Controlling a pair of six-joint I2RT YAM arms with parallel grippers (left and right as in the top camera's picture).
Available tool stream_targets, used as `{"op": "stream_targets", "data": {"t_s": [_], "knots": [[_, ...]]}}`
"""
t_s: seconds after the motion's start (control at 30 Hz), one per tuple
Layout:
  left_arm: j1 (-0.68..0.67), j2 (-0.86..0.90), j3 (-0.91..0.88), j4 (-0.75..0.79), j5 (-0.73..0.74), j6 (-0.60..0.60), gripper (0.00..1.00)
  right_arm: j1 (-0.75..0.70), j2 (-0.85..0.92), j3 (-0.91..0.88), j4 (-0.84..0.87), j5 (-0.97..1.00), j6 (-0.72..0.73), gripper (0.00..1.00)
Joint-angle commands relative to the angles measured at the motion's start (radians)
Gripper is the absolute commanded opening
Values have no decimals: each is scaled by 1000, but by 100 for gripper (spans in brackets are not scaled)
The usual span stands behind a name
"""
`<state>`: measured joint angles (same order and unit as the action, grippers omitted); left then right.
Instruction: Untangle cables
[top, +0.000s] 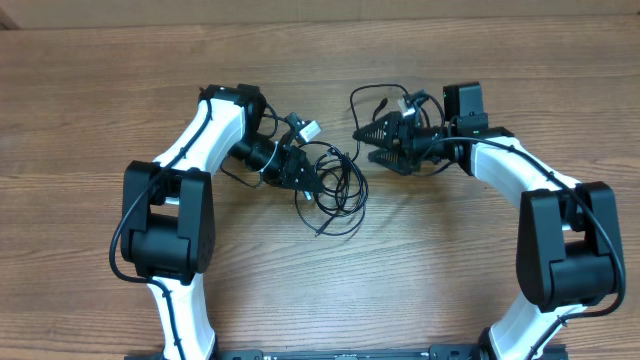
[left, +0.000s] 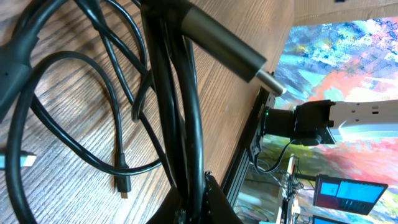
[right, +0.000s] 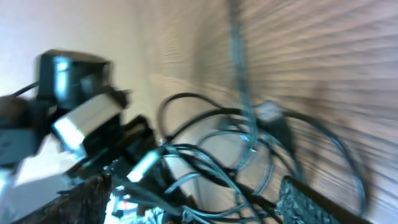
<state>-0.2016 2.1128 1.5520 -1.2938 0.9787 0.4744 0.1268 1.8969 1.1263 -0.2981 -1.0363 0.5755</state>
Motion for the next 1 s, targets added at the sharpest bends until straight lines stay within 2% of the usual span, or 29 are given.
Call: {"op": "stream_targets", "data": {"t_s": [0.0,0.17,0.27,0.33,0.4,0.43,0.6,0.73,0.8,0.97], "knots": [[0,-3,-5,-8,48,11,4,-3,-23,12,-64,146,-7,88],[53,-4,29,-68,226,29,7,-3,-23,12,-216,271,-95,90],[90,-4,60,-117,283,27,12,-3,-23,12,-279,304,-141,91],[109,-4,73,-153,304,22,26,-3,-23,12,-307,327,-159,94],[125,-4,76,-173,283,-16,52,-3,-23,12,-330,362,-166,96],[131,-4,76,-177,262,-31,60,-3,-23,12,-338,379,-166,99],[144,-4,76,-187,155,-55,80,-3,-23,12,-343,397,-166,100],[142,-4,76,-158,69,-117,80,-3,-23,12,-336,403,-166,100],[135,-4,76,-118,9,-184,67,-3,-23,11,-335,418,-166,100],[87,-4,76,-23,-154,-346,46,-3,-23,9,-324,418,-166,100]]}}
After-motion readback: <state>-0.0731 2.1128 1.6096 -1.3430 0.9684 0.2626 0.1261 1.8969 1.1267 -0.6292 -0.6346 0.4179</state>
